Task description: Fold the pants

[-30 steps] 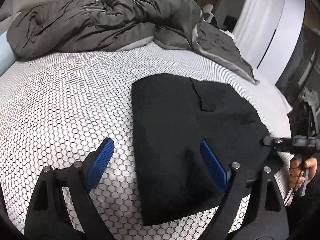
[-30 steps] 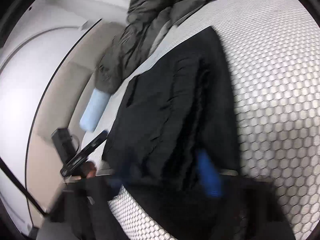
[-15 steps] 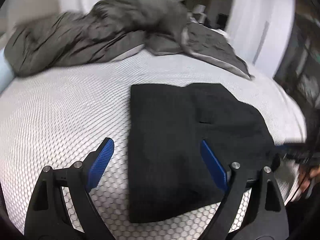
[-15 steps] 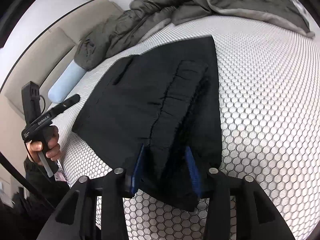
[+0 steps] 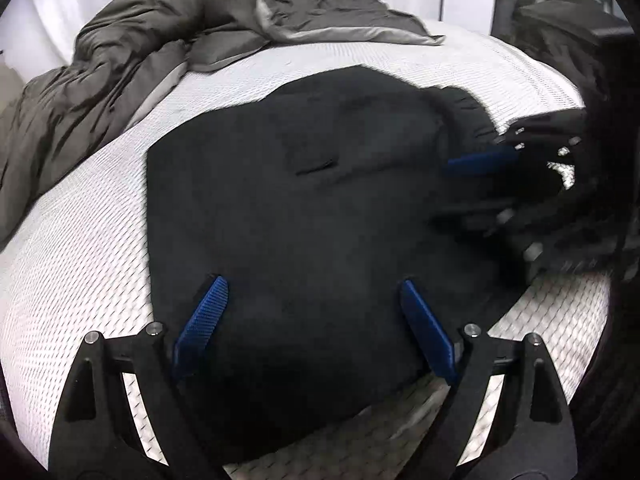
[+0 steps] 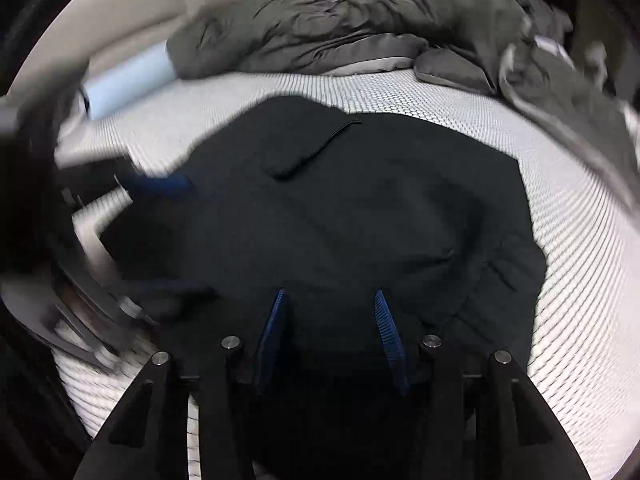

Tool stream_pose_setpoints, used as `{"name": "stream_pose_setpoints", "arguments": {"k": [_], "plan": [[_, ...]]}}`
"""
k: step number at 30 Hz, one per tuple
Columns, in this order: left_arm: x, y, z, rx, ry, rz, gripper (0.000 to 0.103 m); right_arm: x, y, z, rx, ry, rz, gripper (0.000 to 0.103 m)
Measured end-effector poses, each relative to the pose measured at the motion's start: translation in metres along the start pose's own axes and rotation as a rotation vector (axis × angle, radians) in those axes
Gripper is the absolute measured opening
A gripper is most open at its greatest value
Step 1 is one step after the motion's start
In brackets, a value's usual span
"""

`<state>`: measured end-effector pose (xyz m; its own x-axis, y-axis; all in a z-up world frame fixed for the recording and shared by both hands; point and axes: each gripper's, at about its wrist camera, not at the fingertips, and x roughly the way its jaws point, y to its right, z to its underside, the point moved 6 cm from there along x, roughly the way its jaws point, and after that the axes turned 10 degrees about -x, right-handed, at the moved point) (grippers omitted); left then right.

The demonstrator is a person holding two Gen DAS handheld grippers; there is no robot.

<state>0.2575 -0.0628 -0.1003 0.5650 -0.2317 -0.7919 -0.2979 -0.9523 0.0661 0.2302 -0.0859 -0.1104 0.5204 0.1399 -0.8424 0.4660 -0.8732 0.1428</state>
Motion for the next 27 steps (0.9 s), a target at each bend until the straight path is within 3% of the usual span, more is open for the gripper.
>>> {"name": "stream_pose_setpoints", "arguments": {"k": [3,7,10,12,16,19,23,27], "plan": [[-0.006,-0.011,0.007,-0.017,0.007,-0.005,0.089,-0.014,0.01,0.012,0.011,0.006,0.019,0.045],[-0.018,-0.022,0.007,-0.038,0.032,-0.025,0.089,-0.035,0.019,0.028,0.026,0.037,-0.018,0.046],[-0.034,-0.035,-0.011,-0.084,0.112,-0.043,0.089,-0.049,0.023,0.014,0.098,0.114,-0.071,0.057],[-0.032,-0.04,-0.026,-0.11,0.131,-0.035,0.089,-0.04,0.023,-0.005,0.144,0.132,-0.092,0.058],[0.001,-0.038,-0.037,-0.055,0.039,-0.069,0.088,0.003,0.018,-0.038,0.127,0.051,-0.056,0.057],[0.017,-0.043,-0.036,-0.075,-0.011,-0.034,0.087,0.032,0.015,-0.041,0.097,-0.015,-0.029,0.056],[0.011,-0.054,-0.03,-0.094,-0.005,-0.034,0.087,0.017,0.035,-0.023,0.072,-0.069,0.124,0.055],[-0.008,-0.049,-0.031,-0.074,0.021,-0.053,0.082,0.005,0.045,-0.014,0.094,-0.037,0.069,0.056]]}}
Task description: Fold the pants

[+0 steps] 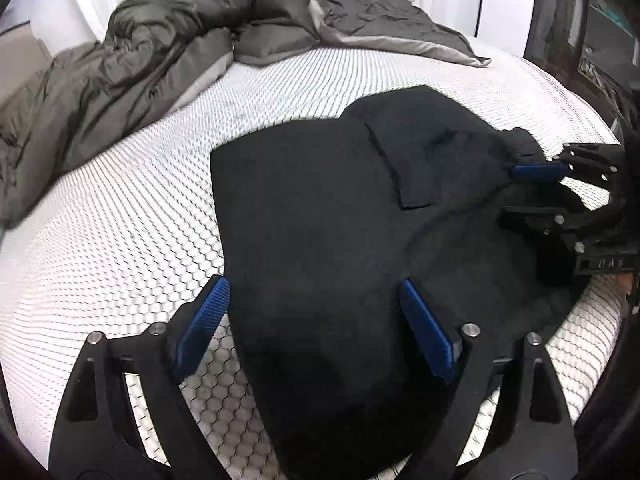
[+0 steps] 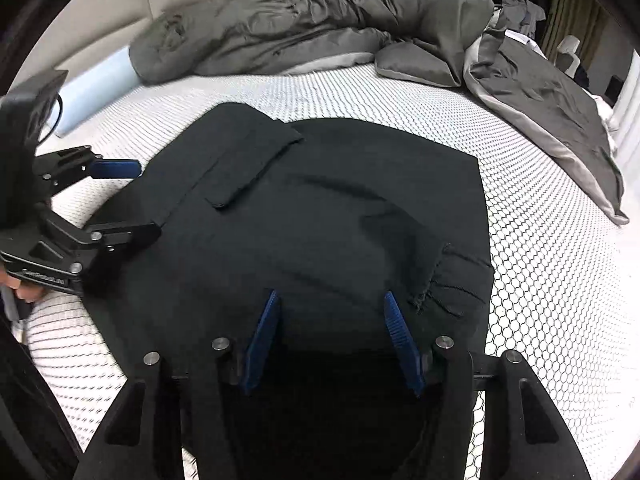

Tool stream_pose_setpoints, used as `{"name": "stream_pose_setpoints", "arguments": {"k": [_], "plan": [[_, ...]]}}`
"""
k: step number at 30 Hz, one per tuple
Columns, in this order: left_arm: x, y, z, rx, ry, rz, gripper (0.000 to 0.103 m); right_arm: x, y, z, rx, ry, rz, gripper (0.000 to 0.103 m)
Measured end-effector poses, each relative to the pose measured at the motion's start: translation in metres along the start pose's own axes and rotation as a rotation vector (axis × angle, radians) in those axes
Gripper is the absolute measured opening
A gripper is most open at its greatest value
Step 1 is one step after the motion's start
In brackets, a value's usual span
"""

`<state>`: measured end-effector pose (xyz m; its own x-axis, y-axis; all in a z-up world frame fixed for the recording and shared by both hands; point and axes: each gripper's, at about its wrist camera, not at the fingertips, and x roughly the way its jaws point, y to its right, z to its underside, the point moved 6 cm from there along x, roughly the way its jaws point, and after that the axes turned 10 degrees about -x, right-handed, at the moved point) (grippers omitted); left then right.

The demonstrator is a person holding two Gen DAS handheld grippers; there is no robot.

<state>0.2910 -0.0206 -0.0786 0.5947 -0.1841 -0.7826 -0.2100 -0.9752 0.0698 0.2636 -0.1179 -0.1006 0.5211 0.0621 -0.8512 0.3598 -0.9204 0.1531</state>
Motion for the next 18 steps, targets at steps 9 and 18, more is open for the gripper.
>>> {"name": "stream_pose_setpoints", "arguments": {"k": [9,18], "plan": [[0.026,0.002,-0.047,0.044,-0.046,-0.025,0.036,0.025,-0.014,-0.055,0.053,0.024,-0.108,0.056],[0.043,-0.039,-0.038,-0.045,-0.068,-0.038,0.036,0.034,0.018,-0.018,0.01,-0.079,0.035,0.055]]}}
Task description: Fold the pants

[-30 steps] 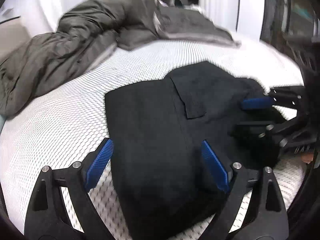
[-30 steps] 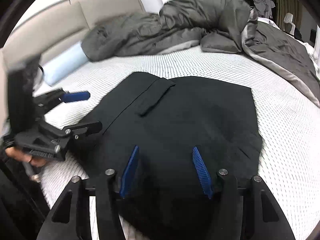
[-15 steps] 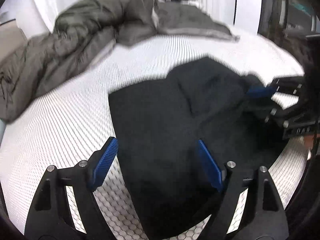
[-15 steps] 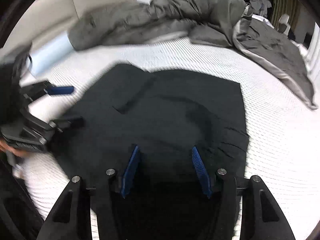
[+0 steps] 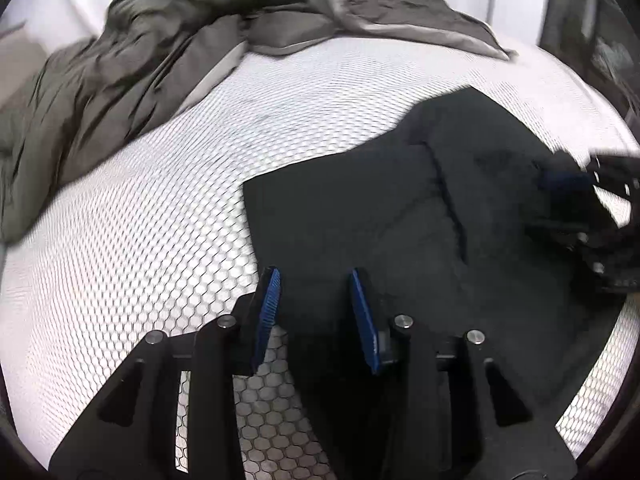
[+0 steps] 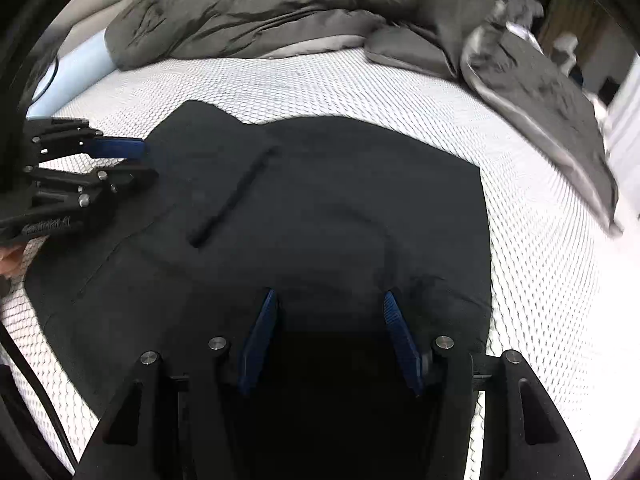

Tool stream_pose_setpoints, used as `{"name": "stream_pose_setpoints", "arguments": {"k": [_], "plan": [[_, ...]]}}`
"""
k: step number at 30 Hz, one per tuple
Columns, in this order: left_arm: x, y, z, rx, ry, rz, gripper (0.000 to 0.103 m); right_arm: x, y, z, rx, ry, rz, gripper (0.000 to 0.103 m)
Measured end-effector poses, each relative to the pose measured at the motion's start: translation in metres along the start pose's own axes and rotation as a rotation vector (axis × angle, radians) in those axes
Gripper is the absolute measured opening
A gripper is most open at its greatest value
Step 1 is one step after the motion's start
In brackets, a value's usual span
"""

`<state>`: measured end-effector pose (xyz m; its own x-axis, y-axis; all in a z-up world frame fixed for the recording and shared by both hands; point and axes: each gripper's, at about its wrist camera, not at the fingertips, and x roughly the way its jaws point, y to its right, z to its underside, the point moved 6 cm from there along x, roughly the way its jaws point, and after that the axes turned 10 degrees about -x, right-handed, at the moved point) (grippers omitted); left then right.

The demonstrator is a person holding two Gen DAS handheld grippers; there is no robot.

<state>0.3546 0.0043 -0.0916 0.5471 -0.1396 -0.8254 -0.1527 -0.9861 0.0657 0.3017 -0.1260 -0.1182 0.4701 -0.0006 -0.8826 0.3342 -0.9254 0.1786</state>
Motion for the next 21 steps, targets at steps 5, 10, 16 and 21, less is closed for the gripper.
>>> {"name": "stream_pose_setpoints", "arguments": {"k": [5,10,16,21], "plan": [[-0.021,-0.003,-0.016,-0.064,0.074,0.024,0.036,-0.02,-0.004,-0.011,0.038,0.078,-0.088,0.056],[0.003,0.016,-0.042,-0.047,0.053,-0.001,0.036,-0.02,-0.001,-0.042,0.08,0.124,-0.069,0.056],[0.029,0.012,-0.043,-0.049,0.015,-0.051,0.05,0.02,-0.004,-0.035,0.047,0.003,0.013,0.056],[0.001,0.011,-0.036,-0.058,0.03,-0.036,0.049,0.0,0.016,-0.016,0.1,0.004,0.071,0.056]]}}
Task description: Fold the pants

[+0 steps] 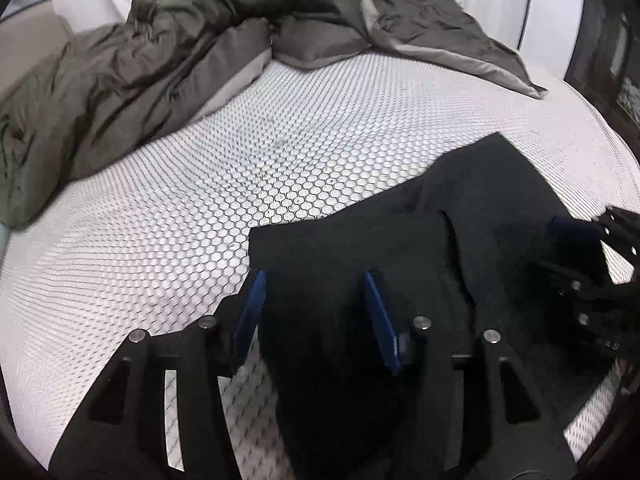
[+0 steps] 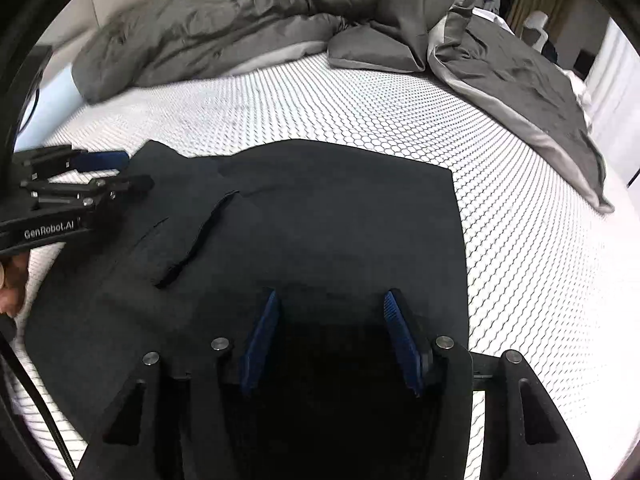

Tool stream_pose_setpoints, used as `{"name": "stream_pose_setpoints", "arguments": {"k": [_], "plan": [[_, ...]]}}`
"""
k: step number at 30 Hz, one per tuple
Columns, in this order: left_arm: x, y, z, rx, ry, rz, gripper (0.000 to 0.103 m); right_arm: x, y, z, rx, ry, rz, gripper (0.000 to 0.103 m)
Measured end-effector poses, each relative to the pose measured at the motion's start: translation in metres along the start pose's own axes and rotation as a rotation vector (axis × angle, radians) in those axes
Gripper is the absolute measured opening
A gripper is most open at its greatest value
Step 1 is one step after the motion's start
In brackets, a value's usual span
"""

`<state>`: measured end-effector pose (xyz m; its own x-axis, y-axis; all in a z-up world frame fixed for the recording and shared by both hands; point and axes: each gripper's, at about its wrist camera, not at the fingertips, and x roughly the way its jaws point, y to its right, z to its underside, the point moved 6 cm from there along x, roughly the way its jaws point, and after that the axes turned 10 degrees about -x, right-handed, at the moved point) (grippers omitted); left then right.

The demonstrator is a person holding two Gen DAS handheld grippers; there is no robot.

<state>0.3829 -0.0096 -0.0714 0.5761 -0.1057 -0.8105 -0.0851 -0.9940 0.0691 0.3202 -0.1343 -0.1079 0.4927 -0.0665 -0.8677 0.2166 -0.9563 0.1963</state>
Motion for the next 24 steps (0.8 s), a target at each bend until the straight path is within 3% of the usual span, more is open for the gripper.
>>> {"name": "stream_pose_setpoints", "arguments": {"k": [1,3,4,7,11,13,15,18,21,24], "plan": [[-0.013,0.006,0.005,0.029,0.019,0.032,0.049,-0.007,-0.007,-0.001,-0.009,0.013,-0.005,0.056],[-0.032,0.013,0.019,0.066,0.038,0.069,0.05,-0.017,-0.027,-0.006,-0.044,0.055,-0.112,0.058],[-0.037,0.017,0.031,0.082,0.034,0.074,0.051,-0.023,-0.041,-0.008,-0.066,0.078,-0.185,0.059],[-0.034,0.022,0.078,0.163,-0.009,0.057,0.052,-0.025,-0.07,-0.003,-0.133,0.079,-0.255,0.059],[-0.041,0.0,0.099,0.13,0.0,0.058,0.057,-0.01,-0.073,0.014,-0.219,0.03,-0.164,0.074],[-0.048,-0.015,0.102,0.107,0.016,0.009,0.065,-0.013,-0.052,0.021,-0.189,0.021,-0.111,0.074],[-0.06,-0.021,0.104,0.086,0.043,-0.014,0.064,-0.018,-0.038,0.026,-0.171,0.03,-0.083,0.074],[-0.079,-0.009,0.109,0.106,0.082,0.044,0.064,-0.035,-0.035,0.029,-0.14,0.07,-0.114,0.074],[-0.078,0.016,0.116,0.186,0.071,0.092,0.064,-0.058,-0.062,0.028,-0.189,0.151,-0.242,0.074],[-0.059,0.023,0.124,0.248,0.026,0.049,0.065,-0.041,-0.084,0.032,-0.259,0.09,-0.215,0.074]]}}
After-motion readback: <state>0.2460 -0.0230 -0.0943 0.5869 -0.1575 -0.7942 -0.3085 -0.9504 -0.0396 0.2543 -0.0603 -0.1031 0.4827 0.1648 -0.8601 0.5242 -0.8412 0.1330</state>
